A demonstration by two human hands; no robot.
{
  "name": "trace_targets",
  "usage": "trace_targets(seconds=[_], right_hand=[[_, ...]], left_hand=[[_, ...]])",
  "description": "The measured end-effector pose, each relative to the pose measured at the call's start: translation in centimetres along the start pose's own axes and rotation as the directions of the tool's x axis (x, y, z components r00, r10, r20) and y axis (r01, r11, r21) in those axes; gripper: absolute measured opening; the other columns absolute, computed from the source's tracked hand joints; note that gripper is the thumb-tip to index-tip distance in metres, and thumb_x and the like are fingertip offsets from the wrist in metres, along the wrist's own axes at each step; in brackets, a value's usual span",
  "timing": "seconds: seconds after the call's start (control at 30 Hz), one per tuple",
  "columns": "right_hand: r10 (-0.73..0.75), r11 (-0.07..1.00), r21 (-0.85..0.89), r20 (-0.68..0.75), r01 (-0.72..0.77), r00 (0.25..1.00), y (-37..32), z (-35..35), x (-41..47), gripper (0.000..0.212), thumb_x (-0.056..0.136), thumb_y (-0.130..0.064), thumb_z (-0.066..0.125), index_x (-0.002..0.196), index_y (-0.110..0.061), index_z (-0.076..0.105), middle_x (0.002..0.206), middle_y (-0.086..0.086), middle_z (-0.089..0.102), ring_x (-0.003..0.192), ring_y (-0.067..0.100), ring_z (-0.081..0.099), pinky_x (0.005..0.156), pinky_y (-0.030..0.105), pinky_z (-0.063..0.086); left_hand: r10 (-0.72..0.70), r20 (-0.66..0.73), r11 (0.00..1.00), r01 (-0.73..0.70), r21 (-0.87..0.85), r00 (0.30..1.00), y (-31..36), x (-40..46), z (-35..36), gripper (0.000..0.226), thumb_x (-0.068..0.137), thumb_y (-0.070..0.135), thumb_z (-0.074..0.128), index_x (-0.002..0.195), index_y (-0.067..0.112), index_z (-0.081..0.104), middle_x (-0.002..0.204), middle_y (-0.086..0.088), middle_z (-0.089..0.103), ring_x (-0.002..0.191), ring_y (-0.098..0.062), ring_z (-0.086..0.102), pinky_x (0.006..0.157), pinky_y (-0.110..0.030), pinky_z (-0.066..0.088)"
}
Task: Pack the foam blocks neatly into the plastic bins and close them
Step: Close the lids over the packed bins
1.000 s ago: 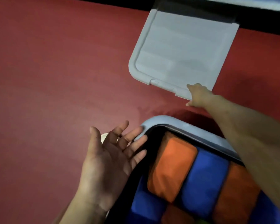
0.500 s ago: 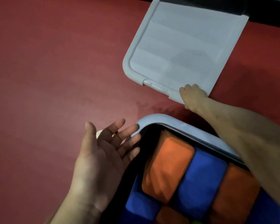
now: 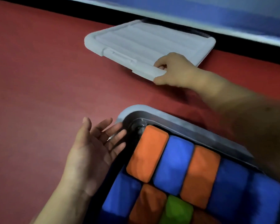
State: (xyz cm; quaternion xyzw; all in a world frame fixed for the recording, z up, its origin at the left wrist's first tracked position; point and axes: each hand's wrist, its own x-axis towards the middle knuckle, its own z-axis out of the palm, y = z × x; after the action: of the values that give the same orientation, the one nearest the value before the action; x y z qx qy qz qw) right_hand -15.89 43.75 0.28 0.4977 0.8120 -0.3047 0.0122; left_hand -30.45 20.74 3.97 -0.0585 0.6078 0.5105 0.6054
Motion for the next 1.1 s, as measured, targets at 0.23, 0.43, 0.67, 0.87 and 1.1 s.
trace_targets(seconds=[0.23, 0.43, 0.67, 0.87, 1.1], right_hand=[[0.047, 0.998, 0.058, -0.153, -0.038, 0.987, -8.7, -3.9, -13.4, 0.025, 0.073, -0.029, 0.072, 0.096, -0.017, 0.068, 0.095, 0.004, 0.058, 0.098, 0.029, 0.054, 0.091, 0.035, 0.044], [0.102, 0.994, 0.063, -0.174, -0.092, 0.98, -18.0, -1.0, -29.9, 0.046, 0.067, -0.045, 0.066, 0.103, -0.016, 0.069, 0.106, 0.011, 0.054, 0.106, 0.031, 0.052, 0.085, 0.033, 0.041], [0.082, 0.966, 0.258, -0.237, -0.018, 0.968, -21.7, 5.1, -44.0, 0.049, 0.08, -0.046, 0.064, 0.123, -0.022, 0.062, 0.1, 0.002, 0.046, 0.108, 0.026, 0.052, 0.087, 0.029, 0.04], [0.138, 0.986, 0.117, -0.14, -0.122, 0.98, -15.2, 8.5, -52.5, 0.072, 0.075, -0.069, 0.059, 0.14, -0.045, 0.037, 0.15, -0.008, 0.025, 0.138, 0.014, 0.021, 0.112, 0.035, 0.014], [0.386, 0.918, -0.105, 0.024, -0.382, 0.922, -4.7, 13.4, -58.3, 0.077, 0.088, -0.053, 0.055, 0.147, -0.045, 0.008, 0.159, 0.0, 0.007, 0.145, 0.019, 0.013, 0.118, 0.041, 0.005]], left_hand=[[0.194, 0.14, 0.98, -0.199, 0.023, 0.971, -0.4, -6.8, -1.0, 0.059, 0.093, 0.054, 0.038, 0.146, 0.026, 0.032, 0.133, -0.008, 0.056, 0.12, -0.022, 0.056, 0.101, -0.047, 0.044], [0.093, 0.449, 0.972, 0.016, -0.232, 0.889, -2.4, -15.7, -2.6, 0.04, 0.088, 0.049, 0.055, 0.111, 0.016, 0.055, 0.124, -0.017, 0.055, 0.118, -0.032, 0.054, 0.103, -0.05, 0.04], [0.242, 0.411, 0.955, -0.291, 0.059, 0.879, -5.7, -24.5, -7.0, 0.049, 0.09, -0.007, 0.052, 0.134, 0.008, 0.038, 0.097, -0.017, 0.059, 0.076, -0.025, 0.069, 0.059, -0.037, 0.059], [0.204, 0.423, 0.903, -0.337, 0.267, 0.883, -8.0, -25.6, -11.2, 0.112, 0.084, -0.008, 0.059, 0.146, 0.039, -0.022, 0.139, -0.003, 0.043, 0.105, -0.028, 0.061, 0.07, -0.043, 0.058], [0.172, 0.411, 0.817, -0.363, 0.448, 0.895, -7.3, -24.5, -14.7, 0.095, 0.07, -0.009, 0.064, 0.146, 0.036, 0.03, 0.132, 0.002, 0.054, 0.112, -0.026, 0.059, 0.085, -0.042, 0.051]])
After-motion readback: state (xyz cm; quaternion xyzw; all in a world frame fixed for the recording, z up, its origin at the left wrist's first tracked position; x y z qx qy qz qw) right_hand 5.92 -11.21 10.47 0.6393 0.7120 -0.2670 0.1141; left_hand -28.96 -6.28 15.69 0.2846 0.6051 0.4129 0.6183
